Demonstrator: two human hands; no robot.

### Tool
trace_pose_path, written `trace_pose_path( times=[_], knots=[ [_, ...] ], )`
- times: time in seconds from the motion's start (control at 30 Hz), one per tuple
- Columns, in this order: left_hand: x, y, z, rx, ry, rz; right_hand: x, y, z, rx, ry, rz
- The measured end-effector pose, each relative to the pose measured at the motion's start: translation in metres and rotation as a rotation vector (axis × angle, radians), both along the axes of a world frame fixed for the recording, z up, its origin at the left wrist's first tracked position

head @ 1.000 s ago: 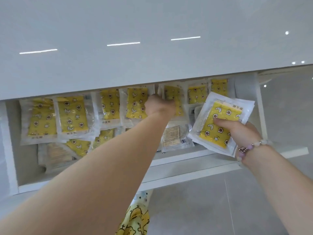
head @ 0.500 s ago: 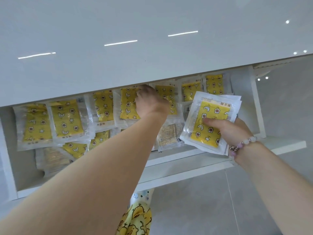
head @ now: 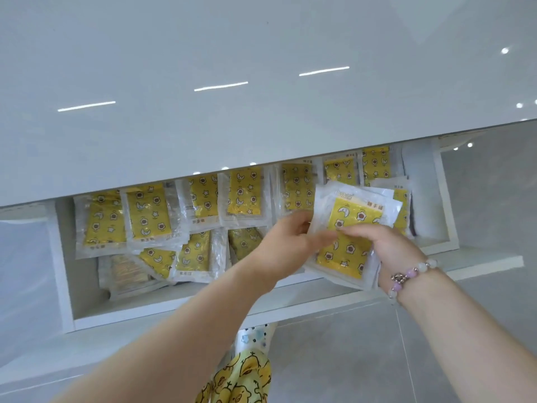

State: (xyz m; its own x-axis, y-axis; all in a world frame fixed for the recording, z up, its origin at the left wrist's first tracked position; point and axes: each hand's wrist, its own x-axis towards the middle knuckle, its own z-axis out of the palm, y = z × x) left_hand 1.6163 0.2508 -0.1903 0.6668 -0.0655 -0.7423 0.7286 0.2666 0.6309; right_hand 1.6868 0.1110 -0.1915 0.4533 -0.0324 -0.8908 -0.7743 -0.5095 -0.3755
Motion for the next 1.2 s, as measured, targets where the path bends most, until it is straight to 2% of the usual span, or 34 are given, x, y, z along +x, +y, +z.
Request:
trace_pose_path(
  times=[0.1, 0.27, 0.37, 0.47, 0.6, 0.83, 1.03, 1.2],
  knots=[
    [-0.005, 0.007, -0.004, -0.015, 0.034, 0.005, -0.008, 0.012, 0.007, 0.035, 0.064, -0.041],
    [0.006, 0.001, -0.007, 0.075, 0.086, -0.012, -0.005, 0.021, 0.013, 0.009, 0.036, -0.028],
    [0.025, 0.0, -0.009, 0.138, 0.088, 0.022, 0.001, 0.016, 0.01, -0.083, -0.118, -0.074],
    [0.061, 0.002, -0.012, 0.212, 0.198, 0.134, 0.003, 0.001, 0.009, -0.224, -0.295, -0.095],
    [0.098, -0.006, -0.023, 0.392, 0.237, 0.096, -0.001, -0.006, 0.009, -0.333, -0.332, -0.03],
    [0.107, -0.03, -0.062, 0.429, 0.358, 0.17, -0.009, -0.004, 0.003, -0.325, -0.362, 0.053],
    [0.113, -0.041, -0.07, 0.688, 0.257, 0.009, -0.015, -0.003, 0.0, -0.343, -0.362, 0.162],
    [0.121, -0.043, -0.062, 0.834, 0.27, -0.092, -0.016, -0.004, 0.001, -0.338, -0.344, 0.231]
  ],
)
